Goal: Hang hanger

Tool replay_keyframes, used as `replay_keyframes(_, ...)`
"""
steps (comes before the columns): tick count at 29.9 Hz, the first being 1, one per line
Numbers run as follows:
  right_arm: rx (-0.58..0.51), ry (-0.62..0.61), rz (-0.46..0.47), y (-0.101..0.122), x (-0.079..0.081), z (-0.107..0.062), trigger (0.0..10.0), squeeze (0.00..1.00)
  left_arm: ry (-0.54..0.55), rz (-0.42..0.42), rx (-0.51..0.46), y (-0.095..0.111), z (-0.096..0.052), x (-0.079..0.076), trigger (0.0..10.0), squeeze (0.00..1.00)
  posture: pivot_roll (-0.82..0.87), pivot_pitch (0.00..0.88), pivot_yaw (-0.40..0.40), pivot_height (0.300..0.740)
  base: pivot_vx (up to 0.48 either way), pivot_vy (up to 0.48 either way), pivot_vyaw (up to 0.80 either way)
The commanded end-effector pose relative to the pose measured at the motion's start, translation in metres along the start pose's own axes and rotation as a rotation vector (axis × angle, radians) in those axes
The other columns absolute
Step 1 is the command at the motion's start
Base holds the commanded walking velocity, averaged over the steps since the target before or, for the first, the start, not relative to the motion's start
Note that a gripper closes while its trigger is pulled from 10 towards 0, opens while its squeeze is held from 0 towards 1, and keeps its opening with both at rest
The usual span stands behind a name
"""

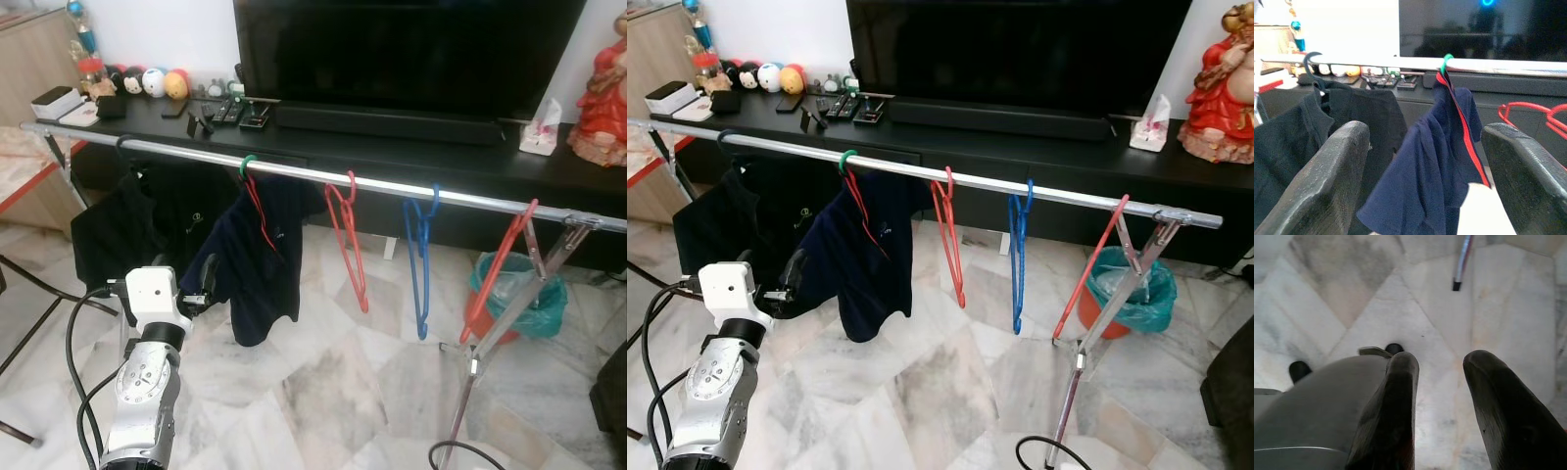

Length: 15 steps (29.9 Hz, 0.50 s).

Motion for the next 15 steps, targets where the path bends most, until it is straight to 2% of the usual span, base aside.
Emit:
replay_keyframes(1, -0.007, 0.028, -0.002, 0.0042, 0.0082, 0.0011, 10.0, 0.00, 0.023, -0.013, -0.013, 0.0068, 0.0016, 0.0091, 10.0, 0.00, -0.06, 0.000, 0.014, 0.740, 0.322, 0.000, 0.00)
replay_keyframes(13, 0.016, 0.063, -0.025, 0.0009, 0.0162, 0.0014, 10.0, 0.00, 0.029, -0.027, -0.010, 0.0077, 0.0014, 0.0109, 10.0, 0.00, -0.06, 0.000, 0.010, 0.740, 0.344, 0.000, 0.00)
replay_keyframes(15, 0.020, 0.064, -0.032, -0.0012, 0.0097, 0.0004, 10.0, 0.00, 0.029, -0.030, -0.010, 0.0080, 0.0015, 0.0104, 10.0, 0.00, -0.06, 0.000, 0.009, 0.740, 0.351, 0.000, 0.00)
Point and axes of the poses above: a point about 5 cm out from each wrist's last joint towards the gripper, its own z axis pointing out of the wrist towards the gripper, its own y axis along the axis of the wrist's last joint, x = y × z, the point moved 5 cm from there along z, pointing out of the wrist towards the gripper, and after that the axes turned 5 degrees about z, right-handed, at the moved point
